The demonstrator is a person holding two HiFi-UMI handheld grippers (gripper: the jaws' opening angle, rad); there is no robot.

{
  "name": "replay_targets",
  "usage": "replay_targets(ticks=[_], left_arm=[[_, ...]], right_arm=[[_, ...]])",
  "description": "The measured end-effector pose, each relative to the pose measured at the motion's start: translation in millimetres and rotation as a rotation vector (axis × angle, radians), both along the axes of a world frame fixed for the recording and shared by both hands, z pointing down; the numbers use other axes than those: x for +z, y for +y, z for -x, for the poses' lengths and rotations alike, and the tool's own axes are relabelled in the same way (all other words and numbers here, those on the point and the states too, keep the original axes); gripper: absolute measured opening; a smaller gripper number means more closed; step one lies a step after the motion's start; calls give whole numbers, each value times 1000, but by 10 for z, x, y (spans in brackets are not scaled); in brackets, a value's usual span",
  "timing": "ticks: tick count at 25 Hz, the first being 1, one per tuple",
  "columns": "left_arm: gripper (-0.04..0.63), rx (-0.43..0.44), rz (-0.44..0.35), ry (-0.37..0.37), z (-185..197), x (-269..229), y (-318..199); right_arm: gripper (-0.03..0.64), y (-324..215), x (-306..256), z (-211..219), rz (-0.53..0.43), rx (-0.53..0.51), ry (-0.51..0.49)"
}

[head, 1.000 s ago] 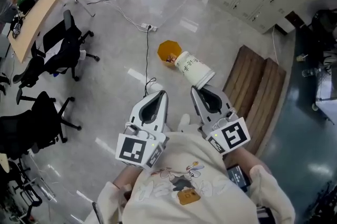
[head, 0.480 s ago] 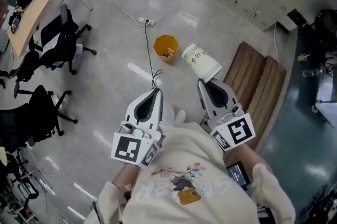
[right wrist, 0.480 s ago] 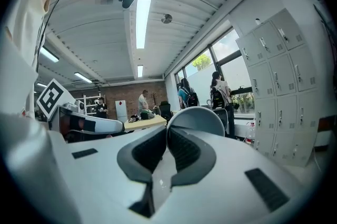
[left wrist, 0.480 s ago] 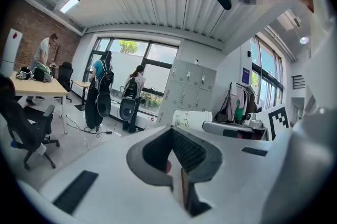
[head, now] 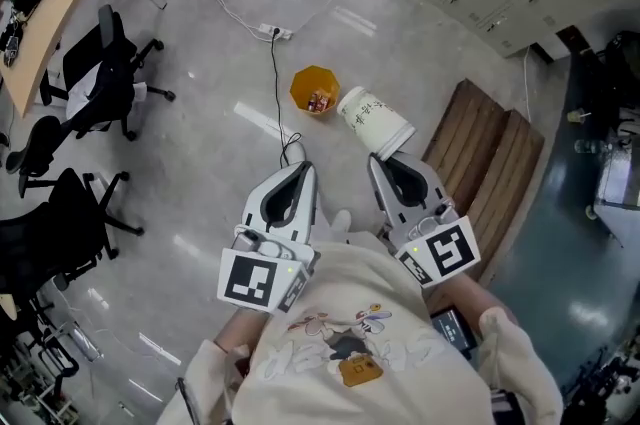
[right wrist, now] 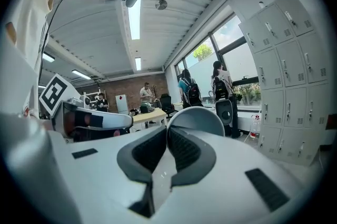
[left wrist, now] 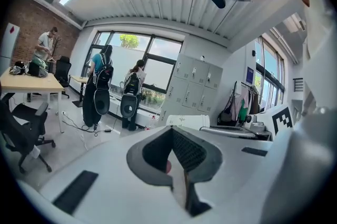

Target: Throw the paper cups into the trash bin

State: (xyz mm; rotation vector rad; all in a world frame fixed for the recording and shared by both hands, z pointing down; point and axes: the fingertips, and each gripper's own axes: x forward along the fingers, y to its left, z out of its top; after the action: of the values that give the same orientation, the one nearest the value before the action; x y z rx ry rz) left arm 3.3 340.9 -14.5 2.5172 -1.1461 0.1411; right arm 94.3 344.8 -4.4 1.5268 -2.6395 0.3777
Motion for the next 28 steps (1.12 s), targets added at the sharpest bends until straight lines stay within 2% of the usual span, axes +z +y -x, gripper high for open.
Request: replay_targets(ticks=[9, 14, 17, 24, 28], left_arm=[[6, 51, 44, -1, 236, 122, -1403], [6, 58, 111, -4, 342, 422, -2000], [6, 48, 158, 0, 334, 637, -2256], [6, -29, 158, -21, 174, 823, -2735], [6, -48, 191, -35, 72, 1220, -2804]], right_arm=[[26, -1327, 119, 299, 62, 11, 65], [26, -1883, 399, 353, 115, 8, 94], [26, -2136, 603, 312, 147, -2, 114], [26, -2505, 861, 182, 141, -114, 130], [26, -2608, 1277, 147, 181, -140, 117]])
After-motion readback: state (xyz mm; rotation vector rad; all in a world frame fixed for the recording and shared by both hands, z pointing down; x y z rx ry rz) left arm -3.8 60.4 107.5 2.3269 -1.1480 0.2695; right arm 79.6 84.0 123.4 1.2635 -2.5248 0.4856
